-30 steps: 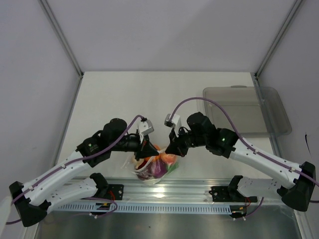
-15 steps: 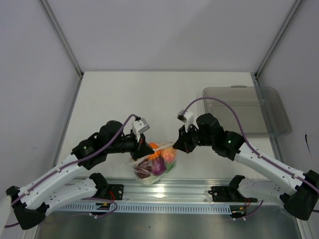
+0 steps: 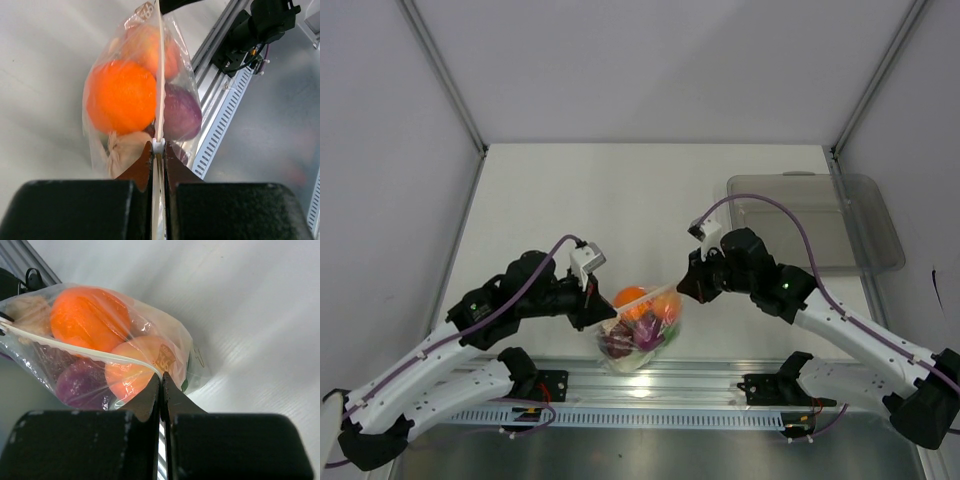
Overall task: Place the food in the zip-top bag and seal the zipper
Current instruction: Zip the zipper food storage bag at the center of the board, then place the zipper food storage bag at the center of the board.
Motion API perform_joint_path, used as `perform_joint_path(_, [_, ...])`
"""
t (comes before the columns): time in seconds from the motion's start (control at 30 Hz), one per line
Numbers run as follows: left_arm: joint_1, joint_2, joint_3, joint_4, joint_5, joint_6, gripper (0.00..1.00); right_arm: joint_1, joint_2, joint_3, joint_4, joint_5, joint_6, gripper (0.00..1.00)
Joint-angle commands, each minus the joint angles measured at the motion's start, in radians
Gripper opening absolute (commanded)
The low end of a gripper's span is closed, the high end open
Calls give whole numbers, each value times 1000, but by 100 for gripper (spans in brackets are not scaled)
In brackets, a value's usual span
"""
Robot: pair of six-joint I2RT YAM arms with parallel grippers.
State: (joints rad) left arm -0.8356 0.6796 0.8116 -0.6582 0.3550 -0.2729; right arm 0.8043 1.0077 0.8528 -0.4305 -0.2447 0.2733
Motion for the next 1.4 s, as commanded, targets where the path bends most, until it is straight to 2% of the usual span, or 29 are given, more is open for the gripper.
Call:
perform_joint_path(0.0, [1,-29,47,-66,-19,-49,1,-45,-27,-11,-37,104,9,0])
perform_joint_path(0.33, [1,-86,51,-133,-88,-88,1,-100,-61,-27,-57,108,20,0])
perform_joint_path(0.6, [1,-199,41,-193,-165,-155,1,-102,-89,-29,-77,105,33,0])
perform_joint_path(0.97, [1,-318,-38,-149,-264,-298,1,-85,-47,8,-54,70,44,0])
perform_joint_path(1.03, [1,-316,-45,-147,-312,-310,15,-85,-5,29,-37,61,56,0])
perform_joint_path(1.07, [1,-315,-42,-146,-333,-315,29,-85,18,40,-24,58,63,0])
perform_joint_path(1.1, [1,-315,-38,-138,-349,-315,47,-89,75,51,-17,48,64,0])
perform_joint_path(1.2, [1,-305,-40,-72,-438,-284,67,-102,176,115,15,24,72,0])
perform_joint_path(1.23, [1,-296,-29,-64,-479,-279,99,-115,251,138,19,21,73,0])
perform_joint_path(1.37, [1,-229,44,-63,-571,-226,99,-187,445,308,15,4,53,0])
